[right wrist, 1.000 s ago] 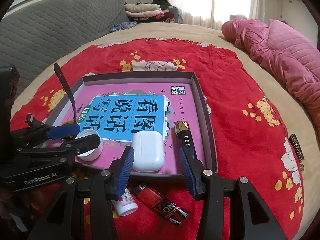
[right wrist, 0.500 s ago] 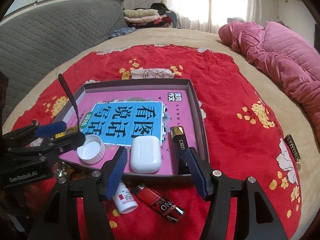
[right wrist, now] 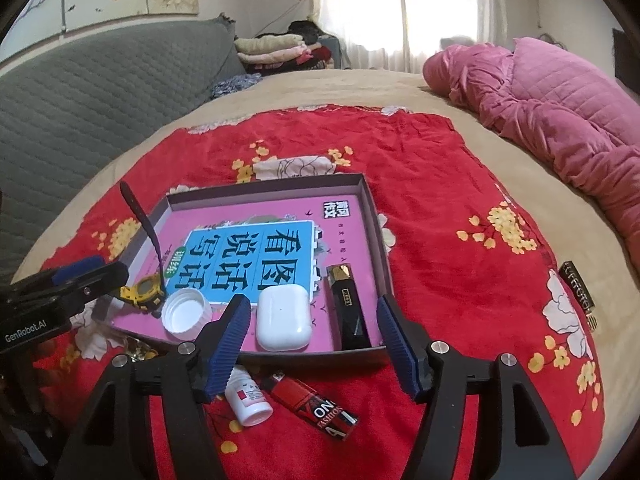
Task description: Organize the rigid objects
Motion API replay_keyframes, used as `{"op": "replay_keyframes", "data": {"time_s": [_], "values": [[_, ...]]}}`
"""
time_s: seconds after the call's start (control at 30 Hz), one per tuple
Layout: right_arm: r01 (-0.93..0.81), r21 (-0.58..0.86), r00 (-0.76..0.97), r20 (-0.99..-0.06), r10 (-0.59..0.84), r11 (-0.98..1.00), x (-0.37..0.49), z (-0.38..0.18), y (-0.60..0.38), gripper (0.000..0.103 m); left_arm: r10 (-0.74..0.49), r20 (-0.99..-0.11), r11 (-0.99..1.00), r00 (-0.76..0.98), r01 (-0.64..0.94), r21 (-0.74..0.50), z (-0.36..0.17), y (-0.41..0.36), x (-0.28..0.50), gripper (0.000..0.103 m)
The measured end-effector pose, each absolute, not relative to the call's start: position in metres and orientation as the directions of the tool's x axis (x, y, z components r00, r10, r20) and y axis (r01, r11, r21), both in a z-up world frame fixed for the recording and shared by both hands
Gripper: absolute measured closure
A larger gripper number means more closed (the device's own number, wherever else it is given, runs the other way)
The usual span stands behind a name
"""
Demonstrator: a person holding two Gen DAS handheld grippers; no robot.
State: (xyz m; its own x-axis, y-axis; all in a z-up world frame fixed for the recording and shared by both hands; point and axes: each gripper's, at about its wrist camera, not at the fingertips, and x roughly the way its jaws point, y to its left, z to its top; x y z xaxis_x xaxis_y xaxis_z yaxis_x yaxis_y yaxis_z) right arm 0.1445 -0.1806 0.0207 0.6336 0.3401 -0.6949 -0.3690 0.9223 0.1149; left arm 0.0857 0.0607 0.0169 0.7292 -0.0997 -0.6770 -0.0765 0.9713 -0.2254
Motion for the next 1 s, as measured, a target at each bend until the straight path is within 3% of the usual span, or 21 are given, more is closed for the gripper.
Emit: {"op": "replay_keyframes", "data": {"time_s": [1.0], "values": [[-0.399,0.114,0.685,-0.623,0.378,0.910,0.119,0.048,-0.196,0.030,-0.031,-0.690,0.974,0.723,-0.134,-0.185,0.034,0.066,0.045,0.037]]}}
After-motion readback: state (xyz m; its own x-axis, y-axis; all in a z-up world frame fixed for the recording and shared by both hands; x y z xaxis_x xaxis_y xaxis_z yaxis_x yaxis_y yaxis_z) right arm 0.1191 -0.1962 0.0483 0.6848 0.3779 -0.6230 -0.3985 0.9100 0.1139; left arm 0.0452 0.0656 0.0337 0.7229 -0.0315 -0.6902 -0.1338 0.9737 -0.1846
